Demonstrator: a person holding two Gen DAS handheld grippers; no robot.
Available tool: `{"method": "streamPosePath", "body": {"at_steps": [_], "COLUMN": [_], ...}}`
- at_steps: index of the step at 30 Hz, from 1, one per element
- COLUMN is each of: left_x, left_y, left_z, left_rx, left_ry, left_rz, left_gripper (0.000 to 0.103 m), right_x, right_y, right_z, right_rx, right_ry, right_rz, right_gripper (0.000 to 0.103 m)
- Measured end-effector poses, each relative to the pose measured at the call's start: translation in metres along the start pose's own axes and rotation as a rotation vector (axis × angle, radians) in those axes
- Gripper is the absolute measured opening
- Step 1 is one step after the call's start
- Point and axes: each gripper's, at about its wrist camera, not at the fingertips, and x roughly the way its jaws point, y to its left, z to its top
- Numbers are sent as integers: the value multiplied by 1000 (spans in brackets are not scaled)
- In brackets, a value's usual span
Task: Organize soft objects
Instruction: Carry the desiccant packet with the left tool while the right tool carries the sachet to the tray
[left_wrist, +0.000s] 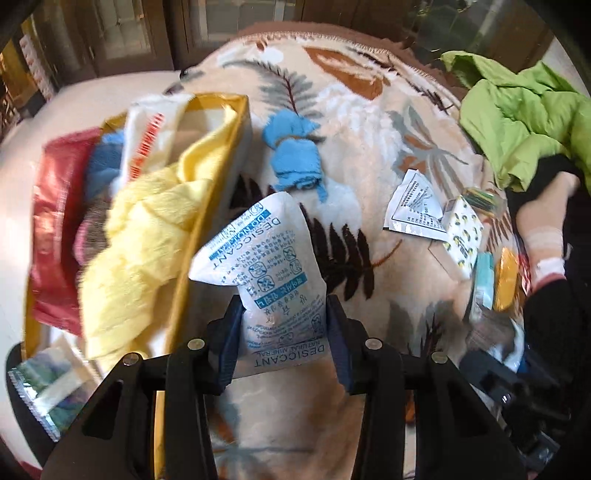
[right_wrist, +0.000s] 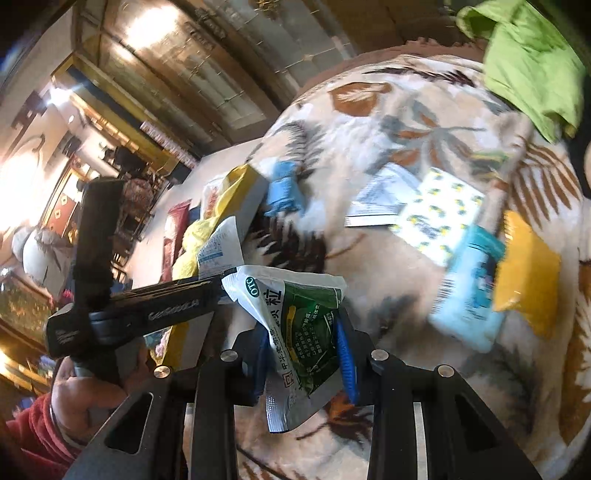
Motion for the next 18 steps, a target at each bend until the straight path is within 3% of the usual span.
{"method": "streamPosePath", "body": {"at_steps": [7, 10, 18], "left_x": [-55, -68, -58], "left_y": [38, 60, 118], "left_z": [-12, -14, -24], "left_rx": [30, 31, -11], "left_ry": [-111, -150, -145], "left_rz": [24, 74, 184], "left_gripper": [41, 41, 41], "right_x": [15, 24, 64], "right_y": [57, 79, 138], "right_z": [13, 18, 24], "right_rx": [-101, -140, -225], "right_ry": [16, 25, 81], "right_rz": [50, 65, 94], "right_gripper": [32, 32, 32]}}
